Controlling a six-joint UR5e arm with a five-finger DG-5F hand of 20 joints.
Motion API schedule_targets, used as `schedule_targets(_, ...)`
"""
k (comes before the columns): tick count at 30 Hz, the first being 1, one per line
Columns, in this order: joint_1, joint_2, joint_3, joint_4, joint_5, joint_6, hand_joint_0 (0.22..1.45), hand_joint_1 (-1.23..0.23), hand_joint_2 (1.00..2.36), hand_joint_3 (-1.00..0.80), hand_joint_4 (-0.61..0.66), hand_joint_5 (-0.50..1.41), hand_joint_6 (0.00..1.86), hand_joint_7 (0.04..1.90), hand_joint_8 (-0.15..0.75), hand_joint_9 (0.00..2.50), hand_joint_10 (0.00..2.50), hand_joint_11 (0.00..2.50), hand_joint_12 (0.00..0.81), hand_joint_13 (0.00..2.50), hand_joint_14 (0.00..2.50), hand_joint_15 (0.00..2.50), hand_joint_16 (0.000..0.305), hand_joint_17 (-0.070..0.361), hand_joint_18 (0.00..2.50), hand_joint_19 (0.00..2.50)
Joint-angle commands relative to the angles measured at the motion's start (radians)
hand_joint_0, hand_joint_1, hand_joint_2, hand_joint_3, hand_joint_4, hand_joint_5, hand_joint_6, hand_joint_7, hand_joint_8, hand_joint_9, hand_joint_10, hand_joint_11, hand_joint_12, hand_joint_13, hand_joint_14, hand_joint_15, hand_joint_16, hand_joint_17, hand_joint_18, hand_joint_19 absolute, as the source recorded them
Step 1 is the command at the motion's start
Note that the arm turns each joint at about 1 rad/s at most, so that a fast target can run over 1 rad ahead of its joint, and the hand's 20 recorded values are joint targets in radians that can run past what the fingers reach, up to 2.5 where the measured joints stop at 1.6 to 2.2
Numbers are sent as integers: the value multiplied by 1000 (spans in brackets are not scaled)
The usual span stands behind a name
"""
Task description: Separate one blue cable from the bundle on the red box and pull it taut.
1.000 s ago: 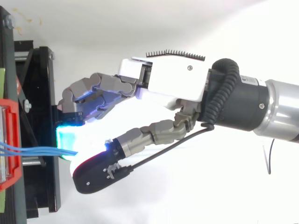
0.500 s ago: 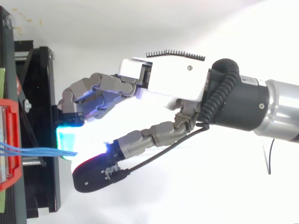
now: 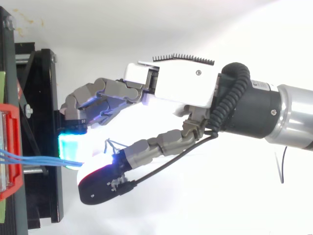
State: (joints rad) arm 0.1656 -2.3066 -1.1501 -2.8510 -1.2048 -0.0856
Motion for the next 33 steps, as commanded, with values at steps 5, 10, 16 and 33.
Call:
schedule_targets(5, 0, 0, 1, -1, 1, 10, 785, -948, 1021, -172, 139, -259, 768, 1111, 190, 351, 6, 276, 354, 349, 5, 156, 49, 111, 505, 398)
schedule_targets(10, 0, 1, 1, -1, 1, 12, 788, -959, 1020, -182, 134, -258, 753, 1122, 187, 328, 6, 253, 351, 331, 4, 144, 49, 111, 489, 394)
schedule_targets(16, 0, 1, 0, -1, 1, 12, 805, -974, 1019, -196, 114, -256, 722, 1141, 182, 303, 5, 234, 342, 294, 6, 129, 50, 112, 469, 378)
schedule_targets(33, 0, 1, 0, -1, -1, 13, 620, -843, 1000, -500, 232, -233, 796, 1086, 289, 446, 7, 299, 366, 369, 5, 156, 49, 111, 539, 410)
